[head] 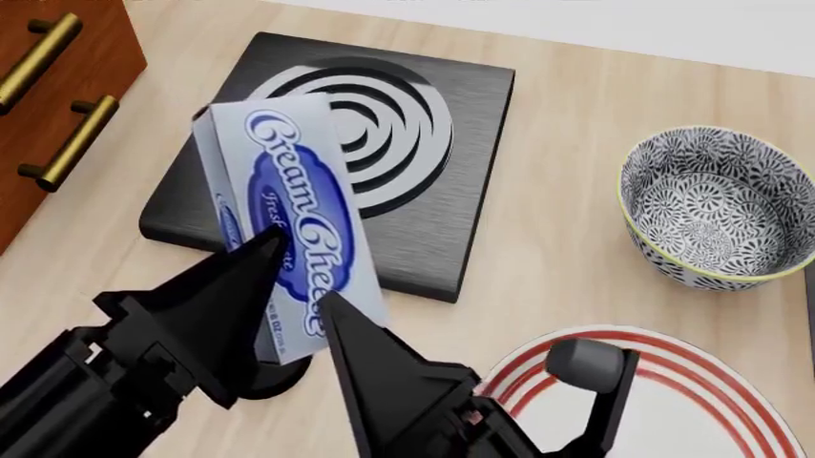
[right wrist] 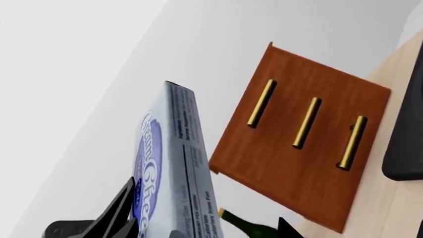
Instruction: Pick up the cream cheese and put it in the bowl.
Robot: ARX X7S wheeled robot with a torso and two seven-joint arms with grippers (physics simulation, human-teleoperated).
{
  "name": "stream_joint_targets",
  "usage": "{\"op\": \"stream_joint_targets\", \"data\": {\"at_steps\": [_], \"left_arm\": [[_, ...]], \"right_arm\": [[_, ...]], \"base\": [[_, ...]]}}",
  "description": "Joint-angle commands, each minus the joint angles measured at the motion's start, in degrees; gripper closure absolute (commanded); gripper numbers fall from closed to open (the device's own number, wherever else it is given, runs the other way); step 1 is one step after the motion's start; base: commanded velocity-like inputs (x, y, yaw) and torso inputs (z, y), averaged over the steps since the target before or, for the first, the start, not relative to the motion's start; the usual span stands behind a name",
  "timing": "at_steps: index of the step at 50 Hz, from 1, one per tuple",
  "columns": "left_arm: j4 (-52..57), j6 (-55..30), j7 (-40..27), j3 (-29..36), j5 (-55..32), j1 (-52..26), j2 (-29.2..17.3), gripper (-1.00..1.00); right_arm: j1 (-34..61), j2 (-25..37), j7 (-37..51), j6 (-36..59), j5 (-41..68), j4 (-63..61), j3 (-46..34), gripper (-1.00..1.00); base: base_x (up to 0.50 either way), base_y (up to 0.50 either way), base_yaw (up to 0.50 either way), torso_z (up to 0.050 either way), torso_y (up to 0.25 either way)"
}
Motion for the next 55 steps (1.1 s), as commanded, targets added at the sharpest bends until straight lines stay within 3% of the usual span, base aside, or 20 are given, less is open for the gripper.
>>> {"op": "stream_joint_targets", "data": {"at_steps": [1,5,6,26,27,34,37,50,55], "left_arm": [[0.52,1.05,0.48,0.2,-2.19,-0.29,-0.02,1.0],[0.13,1.09,0.75,0.3,-2.19,-0.32,-0.09,1.0],[0.1,1.1,0.52,0.23,-2.56,-0.59,-0.15,1.0],[0.42,1.13,-0.18,0.69,-1.8,-0.4,-0.94,1.0],[-0.19,0.63,-0.77,1.1,-1.05,-0.42,-1.29,-1.0],[-2.15,1.86,-1.0,0.13,1.99,-0.06,-1.46,-1.0],[-0.83,2.76,-2.42,0.05,8.03,1.01,-1.51,-1.0],[-0.66,4.12,-2.02,-0.92,9.87,1.89,-2.16,-1.0],[0.25,4.99,-4.25,-0.76,17.23,2.65,-2.27,-1.0]], "right_arm": [[1.55,-0.87,0.09,0.47,-0.58,1.62,-1.25,-1.0],[2.21,-1.18,-0.25,0.6,-0.64,2.96,-1.55,-1.0],[2.22,-1.26,-0.06,0.53,-0.76,3.09,-1.63,1.0],[-1.55,0.29,-0.09,-1.4,-1.79,-2.6,-0.13,1.0],[-2.11,0.54,-0.02,-1.74,-2.04,-3.47,0.17,1.0],[-3.37,1.24,-0.29,-2.62,-2.3,-4.76,1.12,1.0],[-4.1,1.54,-0.77,-3.12,-2.4,-5.05,1.66,1.0],[-6.74,2.25,-0.87,-5.43,-2.89,-7.71,3.78,1.0],[-8.45,2.63,-0.41,-7.02,-4.14,-9.16,5.03,1.0]], "base": [[0.0,0.0,0.0,0.0,0.0],[0.0,0.0,0.0,0.0,0.0],[0.0,0.0,0.0,0.0,0.0],[0.0,0.0,0.0,0.0,0.001],[0.0,0.0,0.0,0.0,0.01],[0.0,0.0,0.0,0.0,0.0],[0.0,0.0,0.0,0.003,0.0],[0.0,0.0,0.0,0.0,0.001],[0.0,0.0,0.0,0.0,0.0]]}}
